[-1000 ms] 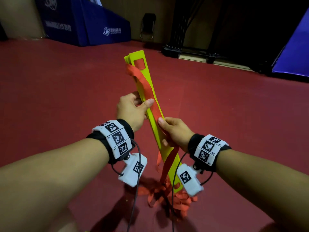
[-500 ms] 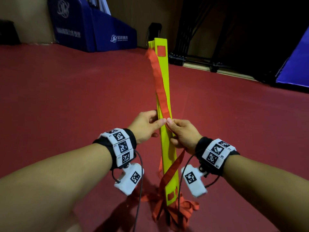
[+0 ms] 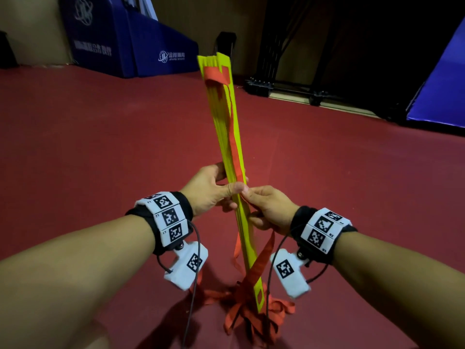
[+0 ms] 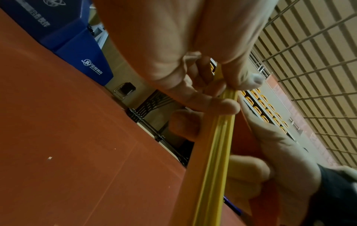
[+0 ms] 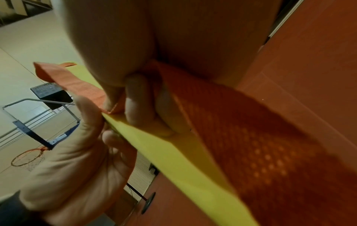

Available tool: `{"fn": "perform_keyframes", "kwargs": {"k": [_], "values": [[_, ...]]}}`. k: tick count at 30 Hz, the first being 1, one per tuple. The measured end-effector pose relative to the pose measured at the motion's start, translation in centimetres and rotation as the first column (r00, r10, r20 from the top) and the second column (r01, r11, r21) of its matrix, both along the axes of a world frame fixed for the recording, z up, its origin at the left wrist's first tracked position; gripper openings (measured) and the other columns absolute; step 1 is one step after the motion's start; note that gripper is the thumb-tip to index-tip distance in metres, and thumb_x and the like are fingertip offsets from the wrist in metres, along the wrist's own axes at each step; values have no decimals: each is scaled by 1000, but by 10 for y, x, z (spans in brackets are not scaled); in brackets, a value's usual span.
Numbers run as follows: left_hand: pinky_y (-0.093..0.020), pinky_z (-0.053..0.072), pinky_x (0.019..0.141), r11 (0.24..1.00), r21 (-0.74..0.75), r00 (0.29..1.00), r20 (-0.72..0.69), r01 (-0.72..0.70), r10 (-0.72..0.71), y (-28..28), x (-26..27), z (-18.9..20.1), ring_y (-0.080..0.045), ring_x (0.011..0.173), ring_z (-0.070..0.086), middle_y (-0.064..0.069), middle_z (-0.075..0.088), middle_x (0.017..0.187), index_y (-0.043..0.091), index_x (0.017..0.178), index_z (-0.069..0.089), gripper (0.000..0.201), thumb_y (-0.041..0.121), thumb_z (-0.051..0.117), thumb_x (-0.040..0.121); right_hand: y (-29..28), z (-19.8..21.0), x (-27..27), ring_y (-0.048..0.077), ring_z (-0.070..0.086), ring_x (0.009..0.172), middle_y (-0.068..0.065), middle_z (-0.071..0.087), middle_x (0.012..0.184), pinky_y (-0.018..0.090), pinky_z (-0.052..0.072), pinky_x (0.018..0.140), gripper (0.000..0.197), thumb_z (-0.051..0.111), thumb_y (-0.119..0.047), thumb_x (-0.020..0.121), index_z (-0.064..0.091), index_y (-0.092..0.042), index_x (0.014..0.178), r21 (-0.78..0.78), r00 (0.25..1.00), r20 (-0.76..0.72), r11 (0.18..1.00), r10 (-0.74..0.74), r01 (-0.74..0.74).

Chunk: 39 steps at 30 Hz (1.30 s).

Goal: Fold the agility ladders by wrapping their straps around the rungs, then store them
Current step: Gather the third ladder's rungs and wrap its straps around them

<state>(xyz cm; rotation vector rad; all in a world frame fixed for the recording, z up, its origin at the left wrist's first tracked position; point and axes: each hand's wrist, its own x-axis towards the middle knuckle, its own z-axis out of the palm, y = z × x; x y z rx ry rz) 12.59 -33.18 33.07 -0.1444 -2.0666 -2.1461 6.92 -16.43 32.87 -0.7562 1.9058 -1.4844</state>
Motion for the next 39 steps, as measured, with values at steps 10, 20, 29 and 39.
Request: {"fn": "perform_keyframes", "kwargs": {"k": [10, 20, 29, 39], "values": [[-22, 55, 55, 991, 48, 990, -61, -124, 127, -9, 1, 5, -6, 59, 62, -9, 68, 100, 1, 108, 61, 16, 10, 62, 94, -1, -9, -1, 12, 38, 34, 21, 72, 96, 16, 30, 37, 80, 42, -74, 81, 68, -2, 103, 238, 997, -20, 968, -80, 82], [-21, 38, 47, 951, 207, 969, -43, -228, 242, -20, -8, 6, -19, 67, 47, -2, 73, 99, 16, 113, 58, 13, 18, 60, 100, 0, -14, -5, 12, 27, 36, -1, 38, 52, 19, 22, 41, 53, 46, -63, 94, 47, -16, 71, 285, 992, -89, 951, -94, 116], [-24, 45, 44, 971, -29, 971, 21, -239, 239, 3, -9, -4, -26, 65, 53, -30, 66, 106, 11, 100, 59, 31, 32, 73, 83, -4, -7, -4, 13, 26, 34, 1, 32, 56, 17, 22, 40, 53, 49, -61, 94, 48, -17, 64, 244, 986, -80, 956, -149, 164], [-23, 39, 40, 916, -11, 916, -12, -400, 400, -7, -15, 5, -26, 55, 53, -33, 64, 90, 17, 78, 61, 20, 8, 59, 96, -6, -5, -2, 12, 37, 32, 20, 74, 95, 16, 26, 36, 63, 44, -62, 96, 70, -4, 93, 259, 991, -27, 957, -128, 131]]}}
